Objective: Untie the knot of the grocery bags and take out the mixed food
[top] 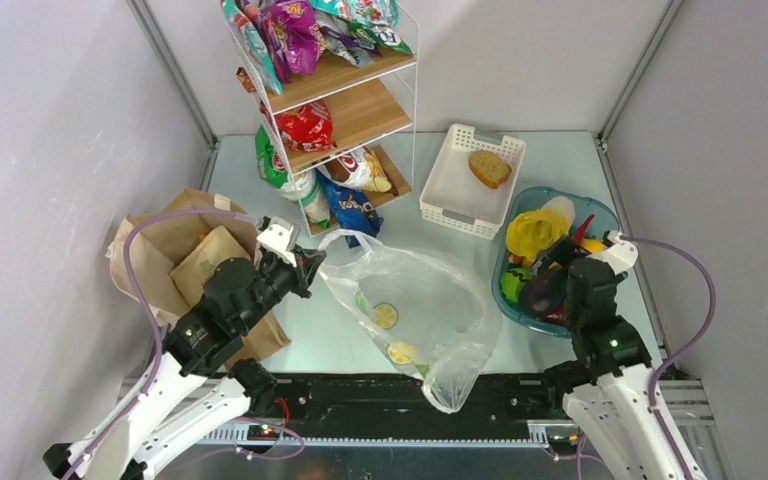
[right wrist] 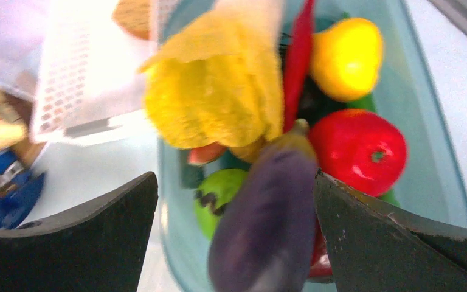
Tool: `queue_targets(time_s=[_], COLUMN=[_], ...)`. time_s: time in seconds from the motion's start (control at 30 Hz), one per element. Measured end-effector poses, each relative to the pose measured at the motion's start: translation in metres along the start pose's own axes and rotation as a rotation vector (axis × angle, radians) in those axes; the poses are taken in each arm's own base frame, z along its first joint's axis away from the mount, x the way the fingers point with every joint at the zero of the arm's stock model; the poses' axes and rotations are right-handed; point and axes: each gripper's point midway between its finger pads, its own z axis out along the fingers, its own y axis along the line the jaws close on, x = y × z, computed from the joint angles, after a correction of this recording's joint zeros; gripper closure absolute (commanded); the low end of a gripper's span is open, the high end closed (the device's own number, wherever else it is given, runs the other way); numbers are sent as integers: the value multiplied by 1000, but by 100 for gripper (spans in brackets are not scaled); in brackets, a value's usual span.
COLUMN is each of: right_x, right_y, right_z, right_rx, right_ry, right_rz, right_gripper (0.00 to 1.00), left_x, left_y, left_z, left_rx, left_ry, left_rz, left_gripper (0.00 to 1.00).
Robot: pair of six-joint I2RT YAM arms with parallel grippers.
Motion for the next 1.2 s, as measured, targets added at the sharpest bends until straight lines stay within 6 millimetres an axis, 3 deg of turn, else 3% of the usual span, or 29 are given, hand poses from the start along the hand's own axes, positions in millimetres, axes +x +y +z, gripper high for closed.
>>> queue_targets(time_s=[0.17, 0.27, 0.4, 0.5, 0.57, 0.6, 0.63, 0.67, 0.7, 0.73, 0.8, 0.83, 0.9, 0.97, 1.1, 1.2], right_x=[3, 23, 68, 103, 125, 136, 148, 158, 168, 174, 180, 177, 164, 140, 71, 25], right_y=[48, 84, 121, 139, 144, 145, 146, 145, 144, 143, 145, 148, 157, 170, 186, 185], right_z=[-34, -57, -83, -102, -108, -109, -109, -108, -107, -106, -104, -102, -99, -95, -88, -84], right_rx=[-295, -514, -738, -847, -877, -883, -878, -869, -858, -851, -827, -817, -797, -785, -763, -742], right_ry=[53, 154, 347, 465, 529, 561, 594, 621, 646, 659, 674, 666, 616, 536, 341, 211], right_rz=[-87, -148, -259, -361, -428, -462, -494, -524, -549, -572, -586, -580, -553, -499, -333, -221], right_gripper=[1, 1, 1, 1, 7, 21, 28, 49, 61, 88, 100, 100, 100, 100, 100, 100], left_x=[2, 3, 4, 5, 5, 6, 6, 6, 6, 6, 6, 6, 6, 4, -4, -15], left_y=[8, 14, 17, 17, 17, 17, 17, 17, 17, 17, 17, 18, 19, 21, 29, 37], left_z=[2, 1, 1, 1, 2, 2, 2, 2, 2, 2, 2, 1, 1, -1, -9, -20], left_rx=[-45, -80, -95, -97, -97, -97, -97, -97, -97, -97, -98, -99, -106, -118, -155, -198], left_ry=[9, 11, 14, 18, 20, 21, 22, 22, 23, 23, 23, 23, 21, 14, -26, -82], left_rz=[2, 3, 4, 4, 5, 5, 6, 5, 5, 5, 5, 12, 10, 13, 8, 5], left_gripper=[100, 100, 100, 100, 100, 100, 100, 100, 99, 91, 67, 48, 27, 15, 2, 0])
